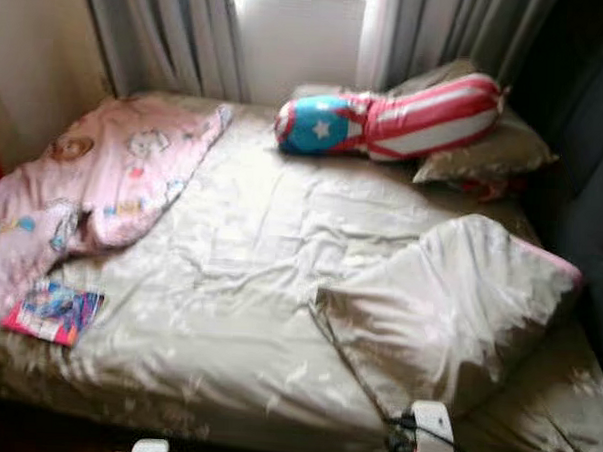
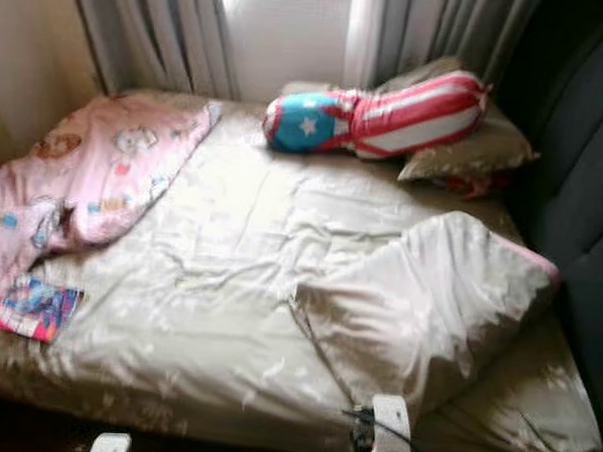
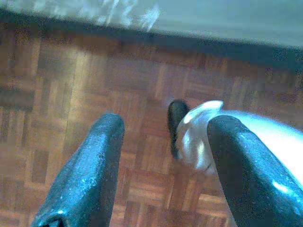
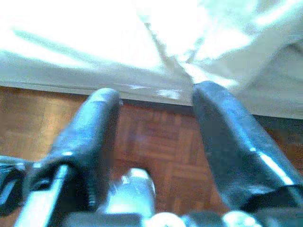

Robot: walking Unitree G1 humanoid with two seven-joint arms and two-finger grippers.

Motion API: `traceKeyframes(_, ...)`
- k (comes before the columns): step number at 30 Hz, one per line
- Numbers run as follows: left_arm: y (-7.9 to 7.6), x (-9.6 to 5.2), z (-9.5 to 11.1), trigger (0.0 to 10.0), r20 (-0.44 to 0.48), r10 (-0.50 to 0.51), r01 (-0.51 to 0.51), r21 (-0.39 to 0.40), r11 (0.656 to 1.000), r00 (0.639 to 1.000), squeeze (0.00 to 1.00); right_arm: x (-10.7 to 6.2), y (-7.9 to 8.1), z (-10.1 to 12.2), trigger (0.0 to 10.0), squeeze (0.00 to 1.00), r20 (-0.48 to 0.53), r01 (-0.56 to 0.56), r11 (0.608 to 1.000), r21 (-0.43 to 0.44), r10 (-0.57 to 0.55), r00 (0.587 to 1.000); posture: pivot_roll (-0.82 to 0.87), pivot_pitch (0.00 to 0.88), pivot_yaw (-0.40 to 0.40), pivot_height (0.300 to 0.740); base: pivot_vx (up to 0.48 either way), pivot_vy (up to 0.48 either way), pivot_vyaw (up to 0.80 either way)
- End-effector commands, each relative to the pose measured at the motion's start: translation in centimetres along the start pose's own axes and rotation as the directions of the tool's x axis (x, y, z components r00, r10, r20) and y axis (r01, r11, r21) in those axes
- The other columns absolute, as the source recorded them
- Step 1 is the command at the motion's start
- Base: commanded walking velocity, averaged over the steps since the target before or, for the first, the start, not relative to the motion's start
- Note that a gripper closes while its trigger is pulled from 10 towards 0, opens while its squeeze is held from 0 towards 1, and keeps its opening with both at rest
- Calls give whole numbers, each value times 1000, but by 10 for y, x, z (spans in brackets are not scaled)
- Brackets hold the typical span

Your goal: Clean up the room

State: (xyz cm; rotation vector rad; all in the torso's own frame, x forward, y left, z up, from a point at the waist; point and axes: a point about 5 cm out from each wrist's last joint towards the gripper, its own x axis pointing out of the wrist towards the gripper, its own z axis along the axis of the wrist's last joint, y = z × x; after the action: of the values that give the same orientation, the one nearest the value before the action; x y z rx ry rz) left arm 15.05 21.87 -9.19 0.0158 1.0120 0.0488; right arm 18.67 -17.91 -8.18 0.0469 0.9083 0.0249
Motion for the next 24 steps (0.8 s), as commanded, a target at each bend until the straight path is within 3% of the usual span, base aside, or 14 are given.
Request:
traceKeyframes(1, -7, 2, 9, 10000, 27, -20, 20, 8, 1000, 999, 0, -4, -12, -13, 10000, 0, -39, 35, 999, 17, -34, 999, -59, 0, -10, 740, 341, 0, 0)
traceKeyframes(5, -6, 2, 10, 10000, 33, -17, 16, 29, 999, 999, 0, -4, -11, -13, 10000, 0, -36, 36, 999, 22, -35, 999, -60, 0, -9, 740, 167, 0, 0)
traceKeyframes(12, -6, 2, 12, 10000, 87, -15, 19, -49, 999, 996, 0, -5, -10, -11, 10000, 0, 7, 29, 999, 45, -29, 1000, -53, 0, -9, 740, 0, 0, 0)
traceKeyframes(16, -6, 0, 17, 10000, 162, 3, 13, -100, 995, 987, 0, -6, -11, -4, 10000, 0, 104, 39, 996, 86, -48, 993, -47, 0, -10, 740, 0, 0, 0)
traceKeyframes(21, -5, -2, 23, 10000, 245, 17, 9, -105, 994, 969, 0, -7, -11, 2, 10000, 0, 179, 36, 997, 75, -49, 983, -50, 0, -10, 740, 0, 0, 0)
traceKeyframes(22, -7, 2, 94, 10000, 411, 16, 20, -84, 996, 911, 0, -8, -11, 4, 10000, 0, 211, 39, 996, 81, -56, 976, -50, 0, -13, 740, 0, 0, 0)
traceKeyframes(24, -9, -2, 132, 10000, 498, 8, 32, -71, 997, 867, 0, -9, -11, 5, 10000, 0, 232, 40, 994, 98, -62, 971, -49, 0, -16, 740, 0, 0, 0)
